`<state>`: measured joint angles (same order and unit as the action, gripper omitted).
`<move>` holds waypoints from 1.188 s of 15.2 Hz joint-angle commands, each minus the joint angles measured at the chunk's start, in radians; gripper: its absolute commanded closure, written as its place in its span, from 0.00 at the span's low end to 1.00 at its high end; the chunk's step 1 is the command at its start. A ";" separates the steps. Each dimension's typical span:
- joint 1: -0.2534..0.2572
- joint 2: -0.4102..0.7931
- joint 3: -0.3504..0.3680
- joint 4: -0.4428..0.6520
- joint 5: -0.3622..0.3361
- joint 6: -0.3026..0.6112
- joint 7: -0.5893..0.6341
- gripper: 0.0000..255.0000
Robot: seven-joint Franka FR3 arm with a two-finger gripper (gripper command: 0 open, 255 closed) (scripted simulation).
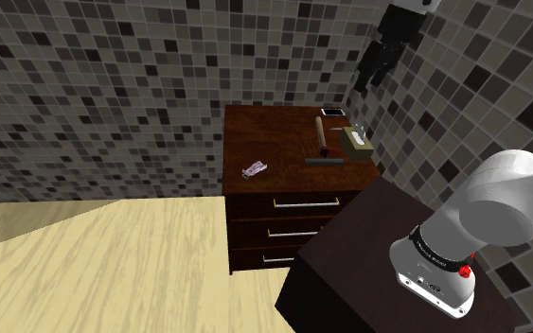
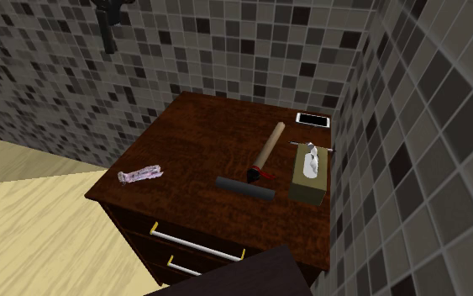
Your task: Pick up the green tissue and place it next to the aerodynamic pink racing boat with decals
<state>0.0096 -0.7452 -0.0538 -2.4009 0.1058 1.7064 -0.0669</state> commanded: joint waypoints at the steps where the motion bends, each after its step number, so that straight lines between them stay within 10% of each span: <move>1: 0.000 0.000 0.000 0.000 0.000 0.000 0.000 0.00; 18: -0.106 0.313 -0.156 -0.172 -0.271 0.458 -0.283 0.00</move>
<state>-0.0871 -0.4567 -0.1974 -2.5763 -0.1473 2.1395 -0.3307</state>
